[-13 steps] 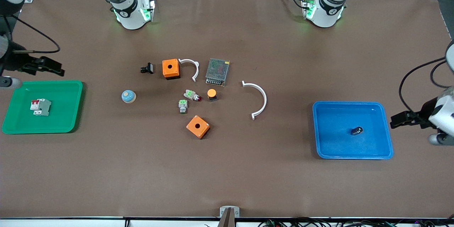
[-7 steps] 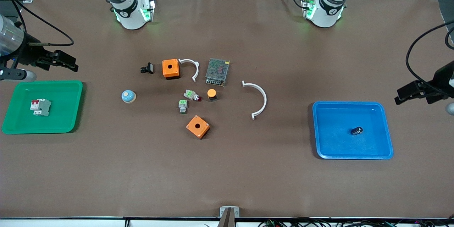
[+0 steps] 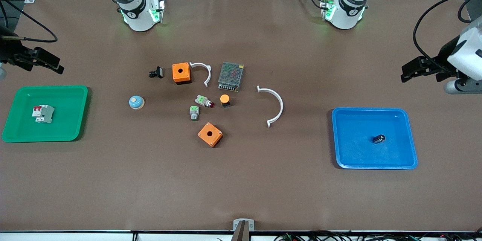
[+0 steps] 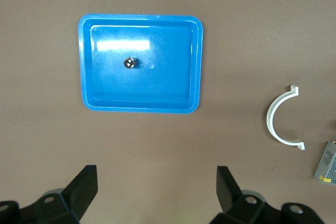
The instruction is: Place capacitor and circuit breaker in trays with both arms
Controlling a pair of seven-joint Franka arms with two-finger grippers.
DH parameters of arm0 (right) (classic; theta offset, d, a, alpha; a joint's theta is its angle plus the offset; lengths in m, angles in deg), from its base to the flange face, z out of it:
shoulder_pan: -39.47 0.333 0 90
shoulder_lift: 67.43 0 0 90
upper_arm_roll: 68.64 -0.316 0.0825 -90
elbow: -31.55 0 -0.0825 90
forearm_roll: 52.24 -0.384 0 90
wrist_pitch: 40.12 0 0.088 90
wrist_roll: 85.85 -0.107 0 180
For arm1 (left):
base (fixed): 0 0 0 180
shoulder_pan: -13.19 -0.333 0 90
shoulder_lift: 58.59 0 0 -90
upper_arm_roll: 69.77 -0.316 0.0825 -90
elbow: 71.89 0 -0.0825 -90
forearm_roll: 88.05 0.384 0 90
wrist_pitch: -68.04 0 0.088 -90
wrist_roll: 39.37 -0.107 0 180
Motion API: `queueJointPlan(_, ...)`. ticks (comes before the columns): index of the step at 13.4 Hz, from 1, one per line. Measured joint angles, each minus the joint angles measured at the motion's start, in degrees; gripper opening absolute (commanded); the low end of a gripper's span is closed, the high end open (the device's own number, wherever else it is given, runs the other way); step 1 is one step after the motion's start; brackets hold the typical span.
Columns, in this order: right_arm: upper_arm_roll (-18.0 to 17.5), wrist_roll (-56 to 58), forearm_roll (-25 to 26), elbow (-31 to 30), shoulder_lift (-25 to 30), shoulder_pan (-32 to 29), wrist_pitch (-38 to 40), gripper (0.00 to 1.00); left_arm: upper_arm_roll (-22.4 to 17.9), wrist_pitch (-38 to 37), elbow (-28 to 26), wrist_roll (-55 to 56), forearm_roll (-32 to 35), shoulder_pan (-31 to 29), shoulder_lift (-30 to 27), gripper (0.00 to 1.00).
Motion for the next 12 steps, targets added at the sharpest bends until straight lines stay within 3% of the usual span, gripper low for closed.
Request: queueJointPlan(12,-0.10,0.00,0.00,0.92,0.00,-0.92,0.03,1.00,1.49,1.26,-2.16,0.00,-0.17,-0.83,-0.49,1.00)
